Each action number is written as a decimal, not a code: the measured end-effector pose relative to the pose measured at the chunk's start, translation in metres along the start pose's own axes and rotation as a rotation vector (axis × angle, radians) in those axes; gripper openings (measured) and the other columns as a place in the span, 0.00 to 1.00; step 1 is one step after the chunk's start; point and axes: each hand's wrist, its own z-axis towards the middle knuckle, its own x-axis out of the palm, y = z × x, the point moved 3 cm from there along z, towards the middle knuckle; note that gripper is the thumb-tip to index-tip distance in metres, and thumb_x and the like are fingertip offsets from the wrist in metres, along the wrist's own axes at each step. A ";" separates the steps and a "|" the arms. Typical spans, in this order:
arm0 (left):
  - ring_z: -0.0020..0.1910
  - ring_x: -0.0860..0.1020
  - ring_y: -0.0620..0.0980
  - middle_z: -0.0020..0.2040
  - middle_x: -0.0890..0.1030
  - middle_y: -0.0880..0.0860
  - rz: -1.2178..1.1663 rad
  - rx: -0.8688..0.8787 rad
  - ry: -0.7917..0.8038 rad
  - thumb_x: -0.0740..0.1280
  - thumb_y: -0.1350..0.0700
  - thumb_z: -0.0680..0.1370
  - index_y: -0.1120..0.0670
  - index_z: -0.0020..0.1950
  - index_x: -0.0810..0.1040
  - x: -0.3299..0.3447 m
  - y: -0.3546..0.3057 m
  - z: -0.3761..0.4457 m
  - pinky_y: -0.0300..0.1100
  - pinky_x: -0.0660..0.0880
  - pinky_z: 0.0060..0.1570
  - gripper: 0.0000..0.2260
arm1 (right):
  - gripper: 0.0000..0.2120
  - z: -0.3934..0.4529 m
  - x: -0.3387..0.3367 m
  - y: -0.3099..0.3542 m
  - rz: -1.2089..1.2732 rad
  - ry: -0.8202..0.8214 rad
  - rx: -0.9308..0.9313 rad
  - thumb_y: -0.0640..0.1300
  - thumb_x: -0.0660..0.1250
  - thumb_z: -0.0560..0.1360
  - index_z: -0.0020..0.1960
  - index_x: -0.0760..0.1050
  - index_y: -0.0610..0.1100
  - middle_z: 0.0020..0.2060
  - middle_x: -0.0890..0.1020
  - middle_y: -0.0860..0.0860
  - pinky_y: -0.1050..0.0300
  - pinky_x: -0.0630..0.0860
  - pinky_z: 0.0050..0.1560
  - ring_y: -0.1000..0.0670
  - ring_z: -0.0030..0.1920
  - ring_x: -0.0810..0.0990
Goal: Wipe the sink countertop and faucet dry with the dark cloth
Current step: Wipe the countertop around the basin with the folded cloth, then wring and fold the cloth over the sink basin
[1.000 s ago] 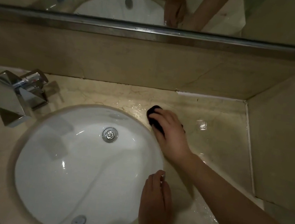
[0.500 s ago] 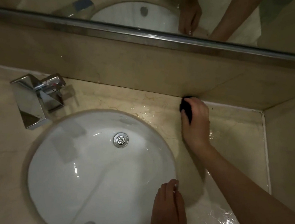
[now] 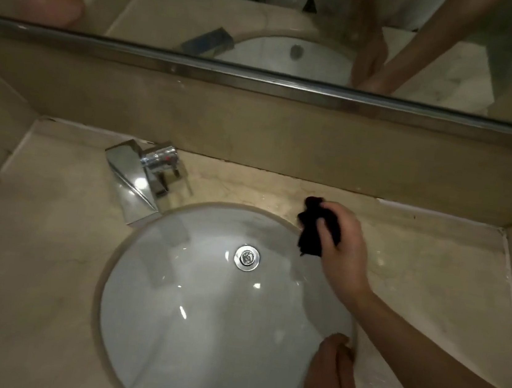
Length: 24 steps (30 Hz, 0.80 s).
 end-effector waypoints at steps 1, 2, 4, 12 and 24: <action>0.44 0.80 0.39 0.46 0.82 0.40 -0.076 -0.078 0.058 0.58 0.47 0.80 0.32 0.55 0.74 -0.008 0.004 0.000 0.41 0.78 0.50 0.10 | 0.12 0.004 0.003 -0.006 -0.043 -0.084 0.048 0.37 0.64 0.81 0.64 0.76 0.43 0.60 0.79 0.53 0.47 0.73 0.65 0.50 0.62 0.75; 0.43 0.80 0.39 0.46 0.83 0.40 -0.112 -0.104 0.086 0.59 0.48 0.80 0.31 0.55 0.73 -0.017 0.008 0.001 0.40 0.77 0.49 0.11 | 0.13 0.008 0.008 -0.011 -0.083 -0.150 0.079 0.37 0.63 0.81 0.65 0.75 0.42 0.61 0.78 0.50 0.47 0.72 0.66 0.48 0.62 0.74; 0.42 0.80 0.40 0.47 0.83 0.39 -0.176 -0.166 0.117 0.60 0.50 0.80 0.31 0.55 0.74 -0.040 0.018 0.007 0.35 0.75 0.44 0.12 | 0.13 0.016 0.024 -0.013 -0.151 -0.236 0.093 0.36 0.63 0.80 0.64 0.75 0.40 0.60 0.79 0.46 0.53 0.69 0.67 0.46 0.62 0.73; 0.41 0.83 0.44 0.39 0.84 0.43 -0.249 -0.244 -0.086 0.63 0.64 0.81 0.46 0.47 0.81 -0.147 0.042 0.049 0.35 0.73 0.40 0.14 | 0.14 0.043 0.138 0.045 -0.246 -0.116 -0.029 0.35 0.64 0.77 0.61 0.77 0.40 0.54 0.80 0.45 0.51 0.69 0.61 0.41 0.56 0.75; 0.30 0.79 0.45 0.33 0.83 0.55 -0.469 -0.382 -0.333 0.58 0.73 0.80 0.59 0.44 0.81 -0.234 0.078 0.055 0.32 0.73 0.34 0.16 | 0.19 -0.006 0.225 0.120 -0.176 0.378 -0.233 0.30 0.64 0.69 0.58 0.79 0.39 0.56 0.81 0.43 0.46 0.75 0.58 0.40 0.57 0.75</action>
